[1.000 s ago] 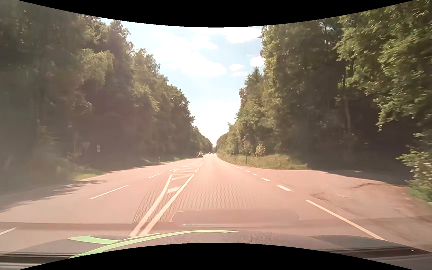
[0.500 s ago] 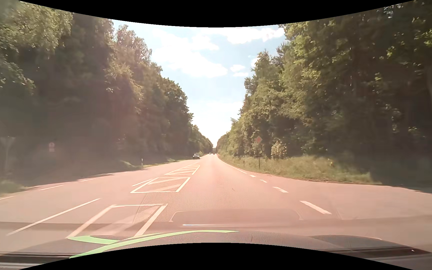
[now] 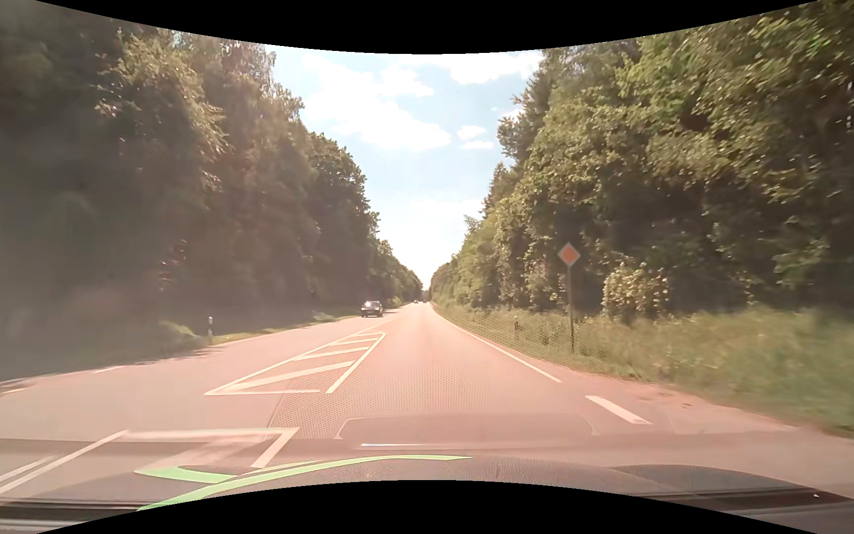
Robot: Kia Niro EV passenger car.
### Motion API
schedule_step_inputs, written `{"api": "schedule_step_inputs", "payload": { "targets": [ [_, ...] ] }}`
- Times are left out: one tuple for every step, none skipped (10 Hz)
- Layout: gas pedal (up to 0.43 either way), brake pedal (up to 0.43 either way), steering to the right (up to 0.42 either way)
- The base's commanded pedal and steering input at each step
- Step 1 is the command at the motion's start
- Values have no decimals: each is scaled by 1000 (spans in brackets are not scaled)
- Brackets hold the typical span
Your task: Follow the waypoints while adhering to traffic rules and regulations
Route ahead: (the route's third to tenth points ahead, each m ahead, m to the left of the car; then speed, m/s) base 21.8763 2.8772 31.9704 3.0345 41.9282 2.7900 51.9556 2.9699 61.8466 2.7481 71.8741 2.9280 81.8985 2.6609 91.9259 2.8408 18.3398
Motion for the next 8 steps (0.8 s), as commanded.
{"api": "schedule_step_inputs", "payload": {
  "targets": [
    [118,0,-4],
    [118,0,-4],
    [118,0,-4],
    [118,0,-4],
    [118,0,-4],
    [118,0,-4],
    [118,0,-3],
    [118,0,-2]
  ]
}}
